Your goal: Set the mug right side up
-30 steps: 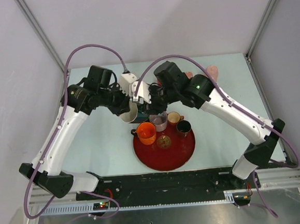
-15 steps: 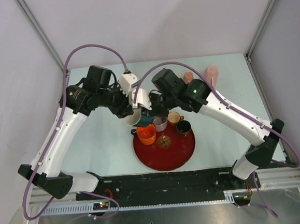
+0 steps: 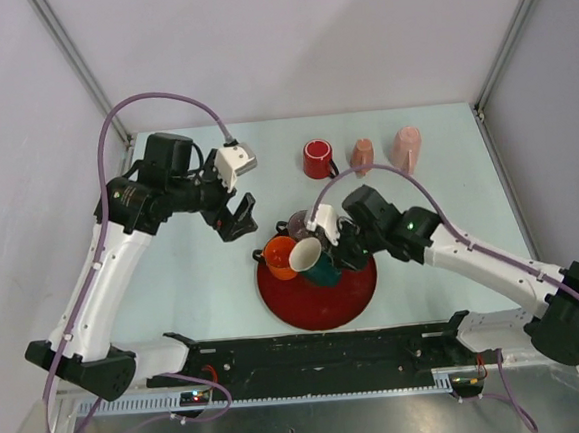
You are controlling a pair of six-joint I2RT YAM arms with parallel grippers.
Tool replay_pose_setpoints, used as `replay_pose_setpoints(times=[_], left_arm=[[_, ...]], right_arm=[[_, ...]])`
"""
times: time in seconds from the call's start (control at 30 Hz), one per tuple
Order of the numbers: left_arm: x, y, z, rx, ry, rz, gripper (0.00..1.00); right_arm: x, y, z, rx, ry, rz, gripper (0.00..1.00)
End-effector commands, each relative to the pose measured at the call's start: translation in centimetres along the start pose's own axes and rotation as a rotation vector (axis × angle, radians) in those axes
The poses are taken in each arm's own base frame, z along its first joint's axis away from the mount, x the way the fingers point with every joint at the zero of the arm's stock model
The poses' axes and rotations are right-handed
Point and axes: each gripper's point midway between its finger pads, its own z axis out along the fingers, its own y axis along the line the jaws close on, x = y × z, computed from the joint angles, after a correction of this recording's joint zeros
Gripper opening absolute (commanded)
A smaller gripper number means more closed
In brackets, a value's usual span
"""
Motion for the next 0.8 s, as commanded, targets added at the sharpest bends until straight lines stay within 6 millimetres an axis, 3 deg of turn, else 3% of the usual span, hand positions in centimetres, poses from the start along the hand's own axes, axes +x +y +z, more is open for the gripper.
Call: replay_pose_setpoints(times=[0.0,0.17,0.67,0.77], left_arm=[[-1.3,0.5,-0.2,-0.01,-0.068,0.014,0.99],[-1.4,0.7,-0.4,-0.029,-0.087,0.014,1.0],[-1.8,1.4,-0.8,-0.07,-0.121,0.036,1.0],[-1.9,1.4,-0.7,-0.067,-0.122,0.037,1.0]], right_arm=[[-3.1,-0.8,0.7,0.082,-0.269,0.142,0.0],[-2.6,-2.4,2.4,0.187,-0.365,0.19,0.0],[2.4,-1.4,4.5,0.205,-0.377,0.268,0.01],[3.4,-0.9,4.8,0.192,-0.341,0.273,0.16]])
